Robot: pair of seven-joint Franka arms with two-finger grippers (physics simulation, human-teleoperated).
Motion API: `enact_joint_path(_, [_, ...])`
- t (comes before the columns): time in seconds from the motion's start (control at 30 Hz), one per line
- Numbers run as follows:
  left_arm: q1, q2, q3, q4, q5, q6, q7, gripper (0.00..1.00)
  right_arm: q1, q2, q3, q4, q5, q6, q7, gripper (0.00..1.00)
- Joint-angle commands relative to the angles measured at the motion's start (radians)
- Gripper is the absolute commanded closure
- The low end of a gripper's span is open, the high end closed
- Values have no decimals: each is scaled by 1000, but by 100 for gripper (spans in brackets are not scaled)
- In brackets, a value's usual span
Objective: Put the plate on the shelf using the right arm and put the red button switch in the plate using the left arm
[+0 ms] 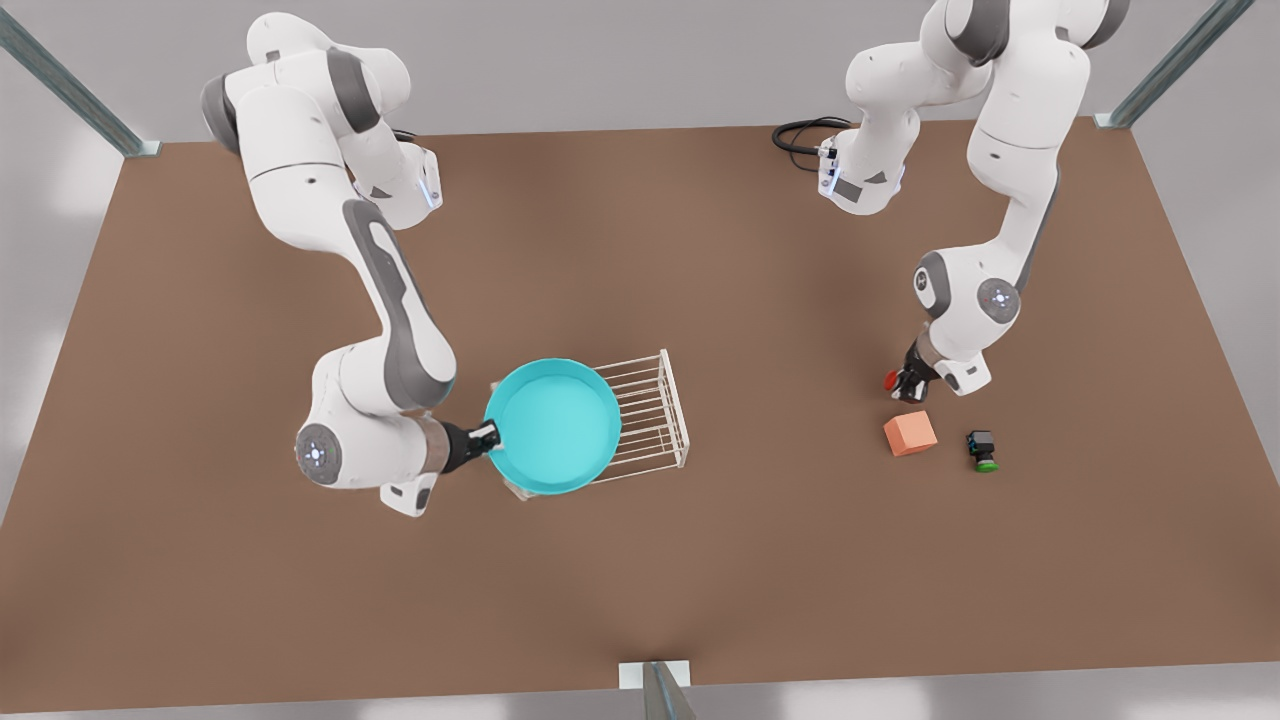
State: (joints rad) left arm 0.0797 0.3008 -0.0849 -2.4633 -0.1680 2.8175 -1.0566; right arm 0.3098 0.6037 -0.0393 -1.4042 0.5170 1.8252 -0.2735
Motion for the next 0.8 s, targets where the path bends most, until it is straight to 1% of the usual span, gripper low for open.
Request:
enact_joint_path(0.0, [0, -17, 7, 4, -1, -55, 32, 54, 5, -15, 1, -16, 52, 25, 206, 75])
enact_joint_path(0.07, [0, -46, 13, 10, -1, -78, 44, 54, 17, -30, 1, -50, 55, 35, 206, 75])
enact_joint_path(0.1, [0, -57, 17, 15, 1, -81, 46, 54, 20, -47, 4, -98, 57, 83, 201, 75])
enact_joint_path(0.17, [0, -91, 20, 46, 1, -170, 46, 54, 32, -47, 13, -117, 57, 103, 201, 75])
enact_joint_path(0.23, [2, -147, 22, 59, 38, -266, 41, 54, 37, -48, 13, -128, 57, 111, 201, 74])
enact_joint_path(0.3, [2, -221, 30, 139, 104, -477, 23, 54, 52, -50, 13, -139, 71, 134, 204, 74])
enact_joint_path(0.33, [0, -226, 24, 211, 105, -553, 17, 54, 55, -56, 13, -140, 71, 134, 209, 37])
enact_joint_path(0.37, [-8, -226, 11, 274, 105, -610, 6, 54, 54, -96, 12, -147, 71, 120, 217, 0])
enact_joint_path(0.4, [-8, -226, -27, 309, 105, -627, -34, 54, 48, -165, 2, -147, 71, 91, 212, 0])
enact_joint_path(0.43, [-8, -229, -68, 325, 105, -629, -68, 54, 45, -232, -33, -144, 69, 40, 209, 0])
enact_joint_path(0.47, [-8, -232, -116, 333, 105, -629, -114, 54, 45, -307, -86, -131, 67, -26, 211, 0])
enact_joint_path(0.5, [-8, -249, -180, 333, 105, -629, -187, 54, 46, -389, -157, -89, 52, -98, 220, 0])
enact_joint_path(0.53, [-8, -270, -255, 337, 105, -664, -269, 54, 45, -401, -258, -10, -20, -161, 211, 0])
enact_joint_path(0.57, [-9, -273, -331, 411, 107, -755, -367, 54, 45, -394, -338, -15, -165, -165, 88, 0])
enact_joint_path(0.6, [-9, -273, -415, 446, 107, -788, -468, 54, -15, -355, -360, -21, -276, -165, -33, 0])
enact_joint_path(0.63, [-11, -270, -492, 478, 107, -796, -571, 54, -72, -306, -360, -21, -337, -144, -117, 0])
enact_joint_path(0.67, [-40, -255, -550, 532, 111, -820, -677, 54, -101, -269, -360, -19, -345, -122, -139, 0])
enact_joint_path(0.7, [-116, -213, -552, 576, 142, -820, -769, 54, -75, -262, -352, -33, -377, -121, -121, 0])
enact_joint_path(0.73, [-188, -143, -552, 638, 189, -820, -859, 54, -25, -298, -352, -119, -384, -119, -9, 0])
enact_joint_path(0.77, [-259, -88, -552, 694, 219, -808, -951, 54, 6, -297, -350, -168, -417, -57, 52, 0])
